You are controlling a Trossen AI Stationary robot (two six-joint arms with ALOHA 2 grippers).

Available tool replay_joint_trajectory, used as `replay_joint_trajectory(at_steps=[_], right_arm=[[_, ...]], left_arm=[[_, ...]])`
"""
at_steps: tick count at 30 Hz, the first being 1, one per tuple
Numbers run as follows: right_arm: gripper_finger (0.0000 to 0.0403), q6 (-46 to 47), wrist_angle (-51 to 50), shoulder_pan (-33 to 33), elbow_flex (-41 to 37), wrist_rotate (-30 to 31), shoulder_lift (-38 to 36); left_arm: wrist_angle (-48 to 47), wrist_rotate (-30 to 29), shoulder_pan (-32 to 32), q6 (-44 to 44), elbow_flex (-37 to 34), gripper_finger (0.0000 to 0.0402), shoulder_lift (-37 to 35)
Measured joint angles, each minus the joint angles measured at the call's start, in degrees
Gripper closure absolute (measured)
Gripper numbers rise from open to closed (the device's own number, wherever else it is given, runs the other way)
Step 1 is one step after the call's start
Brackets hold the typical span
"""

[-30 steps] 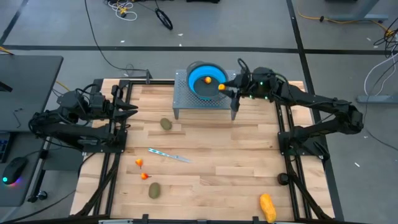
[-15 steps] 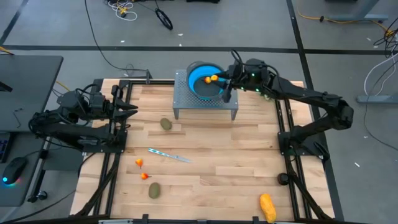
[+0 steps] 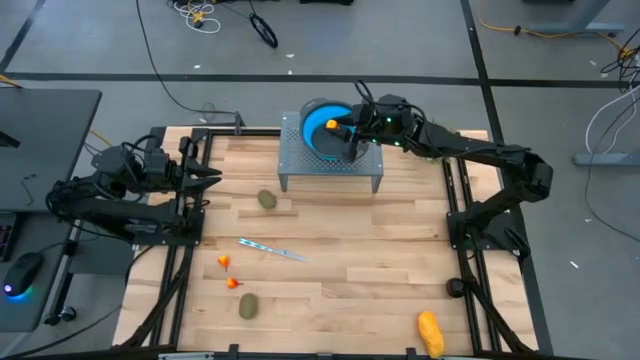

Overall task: Pick & Place Fruit
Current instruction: Put the peach into the blue bin, then put the mango into the blue bin

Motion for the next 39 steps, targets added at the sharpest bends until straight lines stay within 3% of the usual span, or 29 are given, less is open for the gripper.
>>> replay_joint_trajectory(at_steps=[23,34,39], right_arm=[[0.0255,-0.02,-1.14,-0.66,0.0,-0.21,2.31],[0.0165,0.42,-2.79,-0.66,0.0,-1.57,2.31],[0.0146,0.42,-3.75,-0.66,0.0,-1.55,2.18]], left_arm=[[0.0,0.0,0.0,0.01,0.01,0.0334,0.0],[-0.01,0.0,0.0,0.0,0.01,0.0334,0.0],[0.0,0.0,-0.02,0.01,0.0,0.0334,0.0]])
